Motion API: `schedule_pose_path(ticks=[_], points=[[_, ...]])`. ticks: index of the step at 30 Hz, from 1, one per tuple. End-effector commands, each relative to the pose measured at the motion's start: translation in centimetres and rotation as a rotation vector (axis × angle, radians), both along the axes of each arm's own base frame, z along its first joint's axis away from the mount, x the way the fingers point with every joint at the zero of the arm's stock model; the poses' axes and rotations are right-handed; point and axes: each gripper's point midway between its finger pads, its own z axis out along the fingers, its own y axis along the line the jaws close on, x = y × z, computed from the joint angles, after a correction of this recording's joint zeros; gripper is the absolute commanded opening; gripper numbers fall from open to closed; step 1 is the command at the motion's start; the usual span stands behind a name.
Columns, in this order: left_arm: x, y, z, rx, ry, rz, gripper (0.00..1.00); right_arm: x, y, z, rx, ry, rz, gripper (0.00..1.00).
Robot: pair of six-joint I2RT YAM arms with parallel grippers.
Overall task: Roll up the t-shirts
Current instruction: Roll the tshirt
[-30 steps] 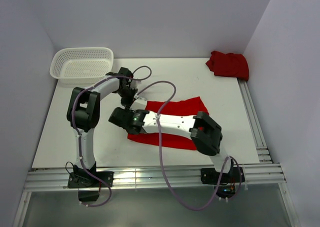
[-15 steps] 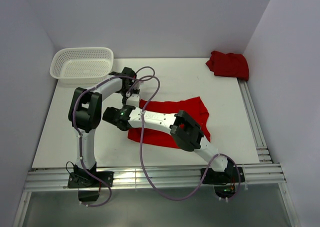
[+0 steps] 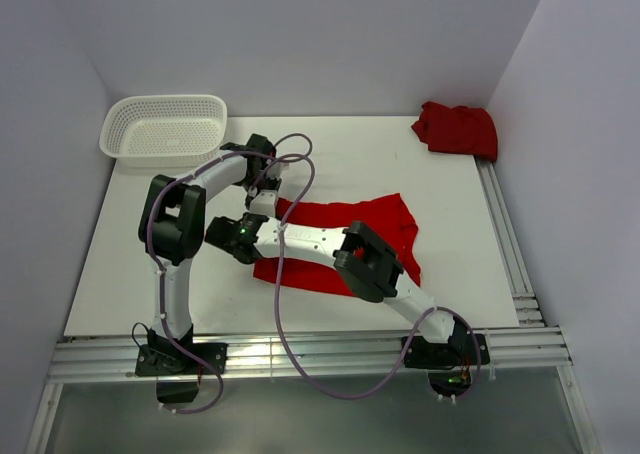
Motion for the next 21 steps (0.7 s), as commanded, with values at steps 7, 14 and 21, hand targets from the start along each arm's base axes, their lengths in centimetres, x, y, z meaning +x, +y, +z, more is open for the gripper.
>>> schedule_pose_path(ticks=[7,14,21], points=[[0.9,0.2,-0.5,0.040,-0.023,-0.014,0.00,1.6,0.6,0.2,0.010,-0.070,-0.009,0.54],[0.9,0.2,-0.6,0.043,-0.018,-0.015,0.00,1.3,0.4,-1.6,0.008,-0.038,-0.014,0.53],[0.8,0.0,-0.7,0.032,-0.008,-0.023,0.01,0.2,0.1,-3.5,0.046,0.011,-0.017,0.27]])
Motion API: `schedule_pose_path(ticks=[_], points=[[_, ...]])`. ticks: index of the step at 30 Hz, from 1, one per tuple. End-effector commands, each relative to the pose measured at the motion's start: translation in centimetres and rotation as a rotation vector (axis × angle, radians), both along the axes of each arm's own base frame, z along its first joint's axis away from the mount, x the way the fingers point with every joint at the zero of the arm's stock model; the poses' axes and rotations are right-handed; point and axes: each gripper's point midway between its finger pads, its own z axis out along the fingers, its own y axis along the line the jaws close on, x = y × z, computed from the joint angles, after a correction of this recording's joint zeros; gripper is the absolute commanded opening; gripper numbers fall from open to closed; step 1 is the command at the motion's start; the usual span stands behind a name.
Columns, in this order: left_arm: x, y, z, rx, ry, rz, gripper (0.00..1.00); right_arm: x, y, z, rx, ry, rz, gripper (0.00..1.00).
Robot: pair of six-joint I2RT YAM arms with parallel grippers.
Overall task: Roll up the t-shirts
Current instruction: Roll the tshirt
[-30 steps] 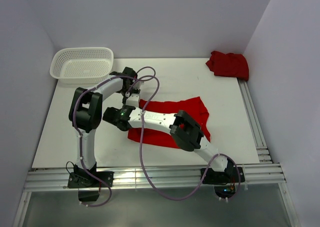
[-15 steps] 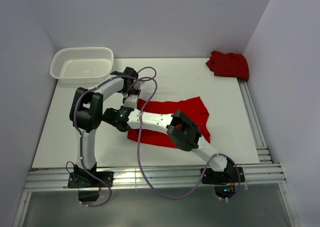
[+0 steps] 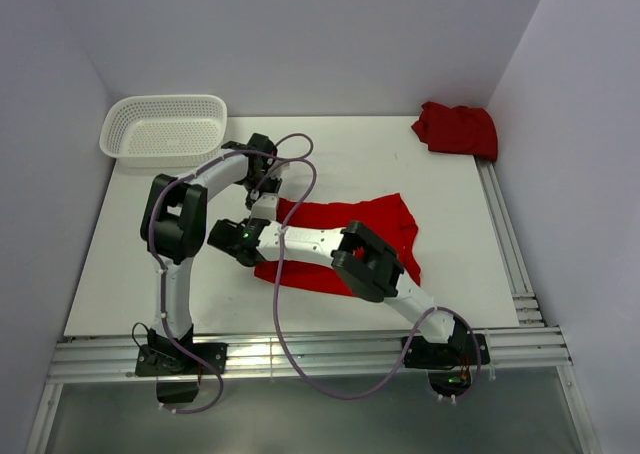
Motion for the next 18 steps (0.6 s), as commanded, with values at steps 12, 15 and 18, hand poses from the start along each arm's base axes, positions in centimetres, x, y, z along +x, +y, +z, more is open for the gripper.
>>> schedule_pose_path(ticks=[12,15,18], points=[[2.3,-1.0,3.8,-0.178,-0.042,-0.035,0.55,-0.9,0.6,-0.3,0.540,0.069,0.061,0.11],[2.4,-1.0,6.2,-0.271,-0.059,-0.047,0.60,-1.0,0.1,-0.2,0.698,0.090,0.054,0.10],[1.9,-0.3,7.8,-0.357,-0.050,-0.049,0.63,-1.2,-0.5,0.0,0.860,0.106,0.047,0.10]])
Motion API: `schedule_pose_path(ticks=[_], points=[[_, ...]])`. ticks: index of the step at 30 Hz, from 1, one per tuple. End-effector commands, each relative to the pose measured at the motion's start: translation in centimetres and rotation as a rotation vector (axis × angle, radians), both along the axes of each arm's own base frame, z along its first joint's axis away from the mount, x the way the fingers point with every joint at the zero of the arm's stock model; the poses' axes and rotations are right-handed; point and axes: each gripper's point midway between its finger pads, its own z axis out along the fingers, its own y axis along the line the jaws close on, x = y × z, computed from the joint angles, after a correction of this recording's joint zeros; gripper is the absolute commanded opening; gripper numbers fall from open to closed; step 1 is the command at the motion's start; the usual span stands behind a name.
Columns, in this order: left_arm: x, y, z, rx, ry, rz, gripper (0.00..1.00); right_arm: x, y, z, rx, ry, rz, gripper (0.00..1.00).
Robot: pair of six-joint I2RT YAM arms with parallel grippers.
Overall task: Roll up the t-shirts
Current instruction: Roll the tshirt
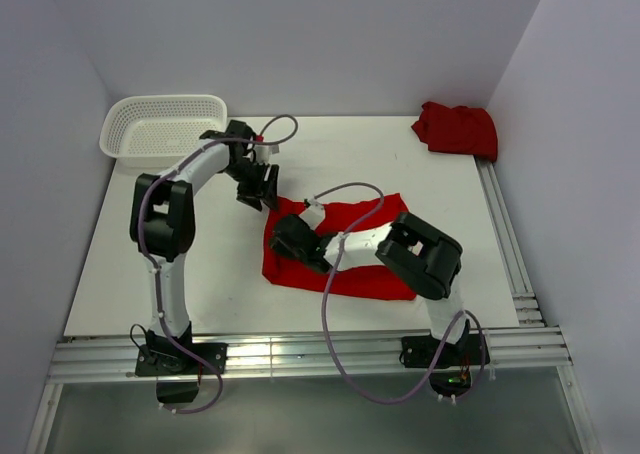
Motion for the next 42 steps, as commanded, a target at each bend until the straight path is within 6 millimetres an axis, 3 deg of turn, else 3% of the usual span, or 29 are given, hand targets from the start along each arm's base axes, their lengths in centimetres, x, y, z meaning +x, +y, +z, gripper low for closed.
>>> schedule_pose_path(ticks=[1,4,6,12,23,28,32,34,35,38,42], points=[[0.2,-0.1,5.2,-0.169,-0.086,-0.061,0.63,-1.0,0.6,0.2,0.242,0.056,0.044,0.10],[-0.5,1.0,5.0,-0.227,-0.055,-0.054,0.64,-1.2,-0.2,-0.3,0.380,0.084,0.033,0.09],[-1.2,1.6,3.7,-0.240,-0.035,-0.059,0.64,-1.3,-0.5,-0.3,0.456,0.090,0.026,0.09],[-2.9,0.8,-0.8,-0.304,0.033,-0.058,0.64,-1.9,-1.1,-2.0,0.573,0.141,0.009,0.09],[-2.5,-1.4,-3.1,-0.413,0.099,-0.001,0.63,-2.3,-1.4,-3.3,0.608,0.188,0.007,0.09],[-2.3,-1.7,-4.2,-0.316,0.088,0.015,0.53,-2.0,-1.4,-3.8,0.538,0.193,0.010,0.09],[-1.5,-1.2,-4.6,-0.233,0.058,0.049,0.33,-1.7,-1.9,-4.1,0.455,0.182,0.002,0.11],[-1.2,-1.0,-4.3,-0.211,0.034,0.046,0.36,-1.8,-2.2,-4.5,0.373,0.197,-0.006,0.11],[-0.8,-0.7,-4.5,-0.171,0.014,0.050,0.47,-1.6,-2.3,-4.6,0.330,0.184,-0.005,0.11],[-0.5,-0.8,-3.5,-0.150,-0.049,0.022,0.62,-1.4,-2.4,-4.6,0.241,0.185,-0.004,0.11],[0.1,-0.9,-2.9,-0.060,-0.136,-0.019,0.65,-1.4,-2.1,-4.9,0.197,0.197,-0.003,0.11]])
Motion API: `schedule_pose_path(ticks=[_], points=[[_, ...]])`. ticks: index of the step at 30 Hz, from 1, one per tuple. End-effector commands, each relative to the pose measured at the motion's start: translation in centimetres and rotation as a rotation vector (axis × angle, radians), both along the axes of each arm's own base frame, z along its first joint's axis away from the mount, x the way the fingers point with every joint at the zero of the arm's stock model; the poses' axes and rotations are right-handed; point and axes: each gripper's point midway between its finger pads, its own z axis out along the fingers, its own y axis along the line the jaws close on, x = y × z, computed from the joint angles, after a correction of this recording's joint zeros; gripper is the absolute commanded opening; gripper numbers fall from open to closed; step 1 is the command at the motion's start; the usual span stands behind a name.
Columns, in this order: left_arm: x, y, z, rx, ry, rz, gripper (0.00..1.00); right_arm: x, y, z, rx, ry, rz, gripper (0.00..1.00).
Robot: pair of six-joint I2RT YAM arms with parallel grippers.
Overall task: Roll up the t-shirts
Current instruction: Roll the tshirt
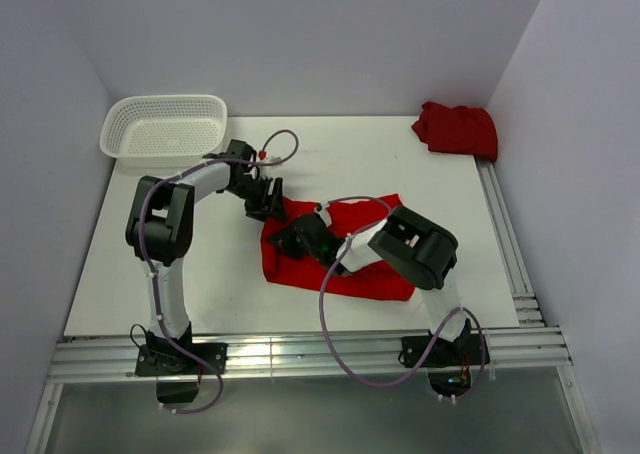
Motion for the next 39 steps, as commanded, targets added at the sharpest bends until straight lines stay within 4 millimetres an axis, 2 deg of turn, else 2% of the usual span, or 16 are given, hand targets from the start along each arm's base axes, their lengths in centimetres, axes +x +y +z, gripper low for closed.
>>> schedule_pose_path(ticks=[1,8,12,18,21,22,25,27,30,31,34,37,39], points=[[2.4,0.8,-0.5,0.188,-0.186,-0.026,0.65,-1.7,-2.4,-4.6,-0.237,0.081,0.019,0.11],[5.2,2.3,-2.1,0.452,-0.309,-0.001,0.63,-2.0,-2.1,-5.3,-0.255,0.096,0.028,0.09],[6.8,3.1,-2.0,0.556,-0.370,0.023,0.59,-2.2,-2.2,-5.6,-0.241,0.107,0.018,0.08],[9.3,4.6,-0.6,0.661,-0.447,0.078,0.52,-2.8,-2.5,-6.1,-0.224,0.128,0.003,0.07],[9.8,4.9,-0.3,0.684,-0.452,0.086,0.45,-2.9,-2.5,-6.1,-0.205,0.130,-0.005,0.05],[10.2,4.8,0.0,0.685,-0.462,0.093,0.34,-2.9,-2.5,-6.1,-0.199,0.134,-0.010,0.04],[10.6,4.9,-0.5,0.705,-0.456,0.096,0.21,-3.4,-2.7,-6.5,-0.185,0.146,-0.010,0.03],[10.6,4.7,-0.6,0.696,-0.450,0.092,0.24,-3.5,-2.5,-6.4,-0.167,0.145,-0.007,0.03],[10.3,3.8,-0.7,0.652,-0.428,0.064,0.41,-3.6,-2.3,-6.5,-0.150,0.151,-0.002,0.03],[10.1,3.6,-0.6,0.637,-0.420,0.056,0.52,-3.6,-2.3,-6.6,-0.147,0.156,-0.004,0.03],[9.8,2.6,0.6,0.556,-0.412,0.040,0.63,-3.6,-1.9,-6.6,-0.122,0.161,0.000,0.03],[9.9,1.9,3.1,0.465,-0.409,0.040,0.67,-3.6,-1.6,-6.6,-0.084,0.169,-0.003,0.03],[9.8,2.7,4.0,0.423,-0.382,0.053,0.69,-3.5,-1.4,-6.3,-0.045,0.166,-0.006,0.03]])
